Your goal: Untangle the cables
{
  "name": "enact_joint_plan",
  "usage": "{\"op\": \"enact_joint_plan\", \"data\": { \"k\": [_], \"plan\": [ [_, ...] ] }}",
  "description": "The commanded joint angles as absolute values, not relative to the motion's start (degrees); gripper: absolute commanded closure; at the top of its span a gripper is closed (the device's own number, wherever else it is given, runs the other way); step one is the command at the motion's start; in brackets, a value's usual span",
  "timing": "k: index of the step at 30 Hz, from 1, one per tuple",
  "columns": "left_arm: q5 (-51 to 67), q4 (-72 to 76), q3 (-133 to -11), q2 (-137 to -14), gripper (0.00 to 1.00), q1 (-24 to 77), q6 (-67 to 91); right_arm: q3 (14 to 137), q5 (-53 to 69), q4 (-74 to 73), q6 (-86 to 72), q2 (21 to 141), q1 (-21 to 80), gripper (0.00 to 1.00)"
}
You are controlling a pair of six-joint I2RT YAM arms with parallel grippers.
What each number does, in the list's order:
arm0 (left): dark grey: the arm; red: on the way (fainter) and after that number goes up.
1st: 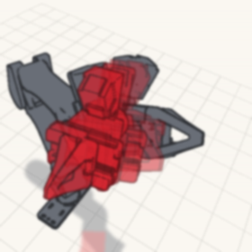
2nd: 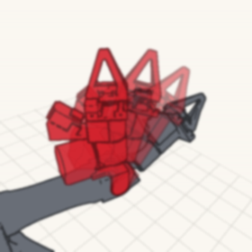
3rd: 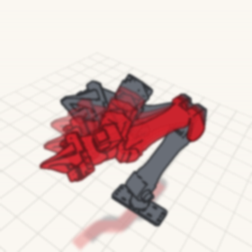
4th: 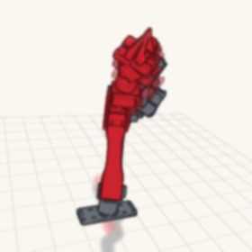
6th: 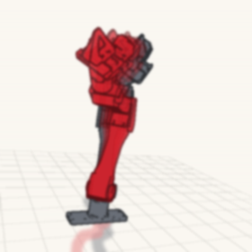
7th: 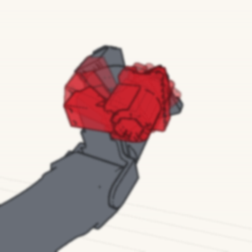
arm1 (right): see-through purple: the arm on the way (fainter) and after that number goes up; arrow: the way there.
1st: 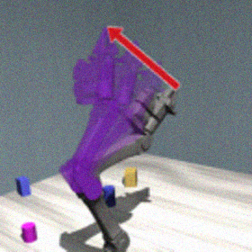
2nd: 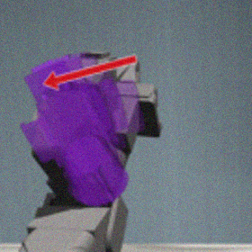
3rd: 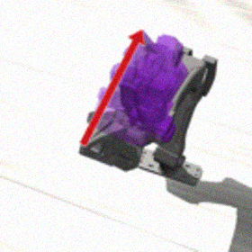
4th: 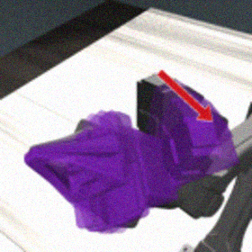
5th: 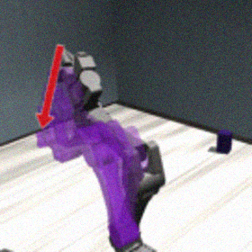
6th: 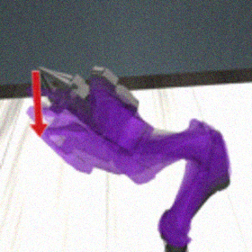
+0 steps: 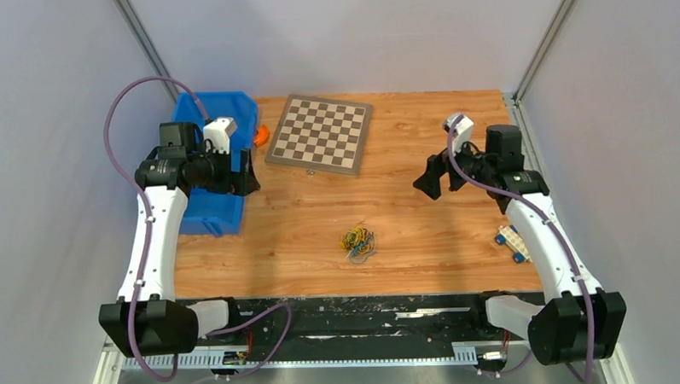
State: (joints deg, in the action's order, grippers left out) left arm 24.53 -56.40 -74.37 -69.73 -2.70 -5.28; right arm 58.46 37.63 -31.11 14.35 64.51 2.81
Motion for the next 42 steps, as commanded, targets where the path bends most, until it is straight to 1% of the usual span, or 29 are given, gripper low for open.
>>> {"op": "enact_joint_plan", "data": {
  "k": [1,5,8,12,16,18,21,23,24,26,28,29,30,34,35,38,40,42],
  "plan": [
    [25.1,-58.6,-78.1,-68.6,0.00,-2.5,-5.9,61.3,39.0,-31.0,17.0,66.9,9.8,0.00],
    [24.2,-59.9,-77.9,-67.3,0.00,-2.4,-3.7,63.4,34.8,-31.7,19.8,70.9,19.6,0.00],
    [24.8,-58.1,-73.8,-63.5,0.00,-2.5,-0.9,65.3,31.8,-32.0,22.1,75.5,27.1,0.00],
    [20.2,-55.4,-69.6,-57.9,0.00,-3.0,4.4,67.9,28.3,-32.5,26.4,82.9,36.5,0.00],
    [18.0,-55.6,-68.7,-55.8,0.00,-3.1,6.0,70.6,24.4,-33.7,29.5,91.5,43.5,0.01],
    [17.9,-55.9,-68.3,-55.4,0.00,-3.1,5.7,71.7,22.3,-33.9,29.7,95.5,45.3,0.04],
    [16.9,-55.1,-67.4,-54.5,0.00,-3.1,5.7,72.7,19.8,-35.1,30.7,100.6,46.4,0.14],
    [17.4,-51.1,-66.2,-52.2,0.00,-3.1,4.8,72.8,18.8,-36.9,31.5,102.7,46.4,0.26],
    [18.4,-49.9,-65.7,-49.8,0.00,-3.1,3.6,72.3,18.6,-37.6,32.0,102.7,46.4,0.36],
    [19.9,-46.0,-64.1,-46.3,0.00,-3.1,1.6,71.0,19.1,-38.6,32.7,101.1,46.4,0.61],
    [20.9,-42.8,-62.7,-43.7,0.00,-3.0,1.0,70.4,20.0,-39.3,33.0,98.2,46.2,0.84],
    [22.1,-40.5,-61.6,-42.7,0.00,-3.0,0.8,70.4,20.7,-39.4,32.9,96.5,46.0,0.93],
    [26.0,-39.7,-61.1,-42.4,0.00,-3.0,0.2,71.0,22.0,-39.6,32.3,94.8,45.3,0.99],
    [38.8,-33.5,-58.2,-44.0,0.00,-1.5,1.9,75.6,29.9,-40.2,28.2,88.4,41.1,1.00],
    [40.2,-31.8,-57.6,-45.5,0.00,-0.9,2.5,77.0,32.0,-40.4,26.9,87.3,39.7,1.00],
    [42.5,-28.8,-57.0,-48.6,0.00,7.4,2.0,81.3,41.9,-40.2,21.6,85.4,34.2,1.00],
    [42.9,-24.2,-56.4,-51.6,0.00,11.9,2.0,84.0,49.8,-40.2,18.0,85.4,30.8,1.00],
    [44.2,-19.1,-55.5,-53.7,0.00,15.6,3.3,85.2,55.0,-39.8,14.7,85.2,28.4,1.00]
  ]
}}
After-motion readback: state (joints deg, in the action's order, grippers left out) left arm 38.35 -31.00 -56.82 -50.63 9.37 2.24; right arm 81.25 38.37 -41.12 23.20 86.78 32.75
